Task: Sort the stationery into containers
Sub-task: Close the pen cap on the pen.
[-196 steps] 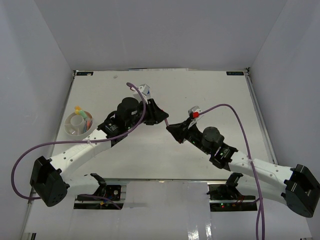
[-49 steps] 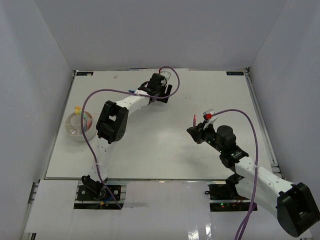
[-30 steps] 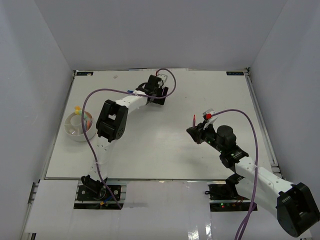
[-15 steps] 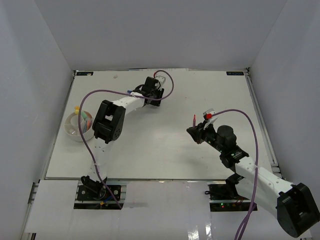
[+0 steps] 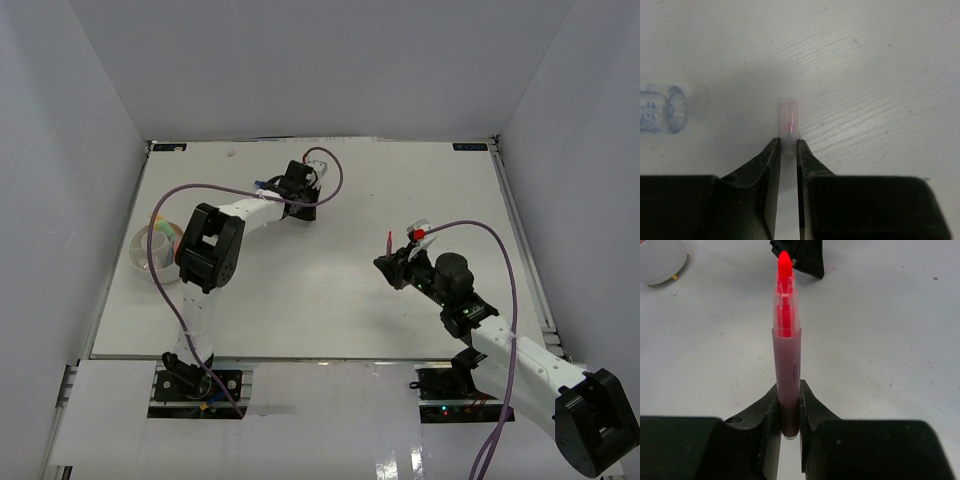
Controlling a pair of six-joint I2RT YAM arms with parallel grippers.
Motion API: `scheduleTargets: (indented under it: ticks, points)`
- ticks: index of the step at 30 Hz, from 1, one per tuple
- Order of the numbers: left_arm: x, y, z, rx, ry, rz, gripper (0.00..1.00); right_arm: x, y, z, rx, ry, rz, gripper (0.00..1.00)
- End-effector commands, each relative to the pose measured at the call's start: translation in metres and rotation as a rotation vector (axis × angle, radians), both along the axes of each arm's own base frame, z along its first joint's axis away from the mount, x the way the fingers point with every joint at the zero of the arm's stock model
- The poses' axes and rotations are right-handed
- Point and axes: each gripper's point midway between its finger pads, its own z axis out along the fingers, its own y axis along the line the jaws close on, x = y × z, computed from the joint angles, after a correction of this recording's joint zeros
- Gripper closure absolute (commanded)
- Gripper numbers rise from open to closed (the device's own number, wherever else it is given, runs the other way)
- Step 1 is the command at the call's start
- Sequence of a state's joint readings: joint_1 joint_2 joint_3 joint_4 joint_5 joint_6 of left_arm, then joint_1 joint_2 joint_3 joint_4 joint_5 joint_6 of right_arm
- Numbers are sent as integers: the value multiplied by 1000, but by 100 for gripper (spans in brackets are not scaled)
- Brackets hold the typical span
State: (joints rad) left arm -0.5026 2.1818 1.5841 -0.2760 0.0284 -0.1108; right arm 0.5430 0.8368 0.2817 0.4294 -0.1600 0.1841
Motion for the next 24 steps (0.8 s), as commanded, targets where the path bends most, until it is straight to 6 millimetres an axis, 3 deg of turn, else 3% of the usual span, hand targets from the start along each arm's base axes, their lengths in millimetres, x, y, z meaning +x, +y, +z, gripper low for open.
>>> scheduleTargets:
  ticks: [1, 6, 8, 9, 13, 18, 24]
  points:
    - [-35, 0, 7, -15, 85, -19, 79, 2, 1, 13, 36, -44, 1, 92]
    - [-68, 10, 8, -4, 116, -37, 79, 1, 1, 13, 37, -45, 1, 92]
    - [-91, 20, 5, 6, 141, -44, 78, 2, 1, 14, 37, -48, 0, 92]
    - [-106, 27, 3, 13, 159, -52, 78, 2, 0, 14, 35, -48, -1, 92]
    - [-136, 43, -12, 68, 199, -60, 74, 2, 1, 11, 31, -41, 3, 92]
    - [-150, 56, -24, 109, 244, 8, 58, 3, 1, 11, 30, -40, 5, 92]
    - [-142, 69, -19, 151, 213, 112, 51, 1, -1, 16, 38, -59, -1, 92]
